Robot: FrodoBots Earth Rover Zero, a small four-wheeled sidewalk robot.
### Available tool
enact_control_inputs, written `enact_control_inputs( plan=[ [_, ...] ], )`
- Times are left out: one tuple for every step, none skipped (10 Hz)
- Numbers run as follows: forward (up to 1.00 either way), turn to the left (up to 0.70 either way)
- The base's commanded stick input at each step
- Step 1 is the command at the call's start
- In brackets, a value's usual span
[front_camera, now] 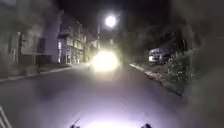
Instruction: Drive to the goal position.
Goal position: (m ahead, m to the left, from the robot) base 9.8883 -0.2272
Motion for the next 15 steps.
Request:
enact_control_inputs(
  plan=[
    [0.70, 0.00],
    [0.70, 0.00],
    [0.70, 0.00],
    [0.70, 0.00],
    [0.70, 0.00],
    [0.70, 0.00],
    [0.70, 0.00],
    [0.70, 0.00],
    [0.70, 0.00],
    [0.70, 0.00],
    [0.70, 0.00],
    [0.70, 0.00],
    [0.70, 0.00],
    [0.70, 0.00],
    [0.70, -0.35]
  ],
)
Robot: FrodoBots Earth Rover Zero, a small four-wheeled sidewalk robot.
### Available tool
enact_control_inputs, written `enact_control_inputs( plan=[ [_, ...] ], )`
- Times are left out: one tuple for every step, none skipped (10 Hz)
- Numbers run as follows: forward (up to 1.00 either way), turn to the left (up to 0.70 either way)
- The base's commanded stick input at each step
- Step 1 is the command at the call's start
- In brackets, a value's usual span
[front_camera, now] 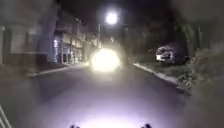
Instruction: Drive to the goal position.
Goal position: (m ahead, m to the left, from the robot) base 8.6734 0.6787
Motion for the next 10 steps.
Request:
enact_control_inputs(
  plan=[
    [0.70, -0.35],
    [0.70, -0.35],
    [0.70, -0.35],
    [0.70, -0.35],
    [0.70, -0.35],
    [0.70, -0.35],
    [0.70, -0.35],
    [0.70, -0.07],
    [0.70, 0.00],
    [0.70, 0.00]
  ],
)
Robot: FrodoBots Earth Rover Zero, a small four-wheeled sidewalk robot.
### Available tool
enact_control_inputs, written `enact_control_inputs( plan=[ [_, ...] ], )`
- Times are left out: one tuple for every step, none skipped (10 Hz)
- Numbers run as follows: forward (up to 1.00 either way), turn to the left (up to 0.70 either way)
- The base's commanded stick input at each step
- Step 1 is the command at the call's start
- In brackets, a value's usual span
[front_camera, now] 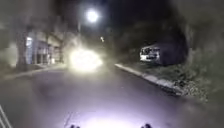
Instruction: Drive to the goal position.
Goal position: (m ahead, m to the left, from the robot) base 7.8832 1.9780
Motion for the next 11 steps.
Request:
enact_control_inputs(
  plan=[
    [0.70, 0.00],
    [0.70, 0.00],
    [0.70, 0.00],
    [0.70, 0.00],
    [0.70, 0.00],
    [0.70, 0.00],
    [0.70, 0.00],
    [0.70, 0.00],
    [0.70, 0.00],
    [0.70, 0.00],
    [0.70, 0.00]
  ],
)
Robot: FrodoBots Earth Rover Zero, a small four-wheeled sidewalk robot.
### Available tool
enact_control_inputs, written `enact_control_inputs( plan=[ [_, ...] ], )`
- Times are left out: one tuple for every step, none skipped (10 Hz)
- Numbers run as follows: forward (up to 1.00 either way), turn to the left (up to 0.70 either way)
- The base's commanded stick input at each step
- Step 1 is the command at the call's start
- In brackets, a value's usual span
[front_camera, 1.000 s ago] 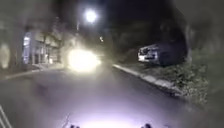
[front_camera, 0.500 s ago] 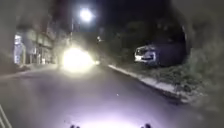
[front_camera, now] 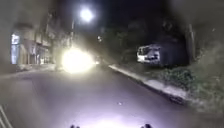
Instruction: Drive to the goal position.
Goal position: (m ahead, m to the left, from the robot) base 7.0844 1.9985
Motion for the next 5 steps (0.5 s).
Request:
enact_control_inputs(
  plan=[
    [0.70, 0.00],
    [0.70, 0.00],
    [0.70, 0.00],
    [0.70, 0.00],
    [0.70, 0.00]
  ],
)
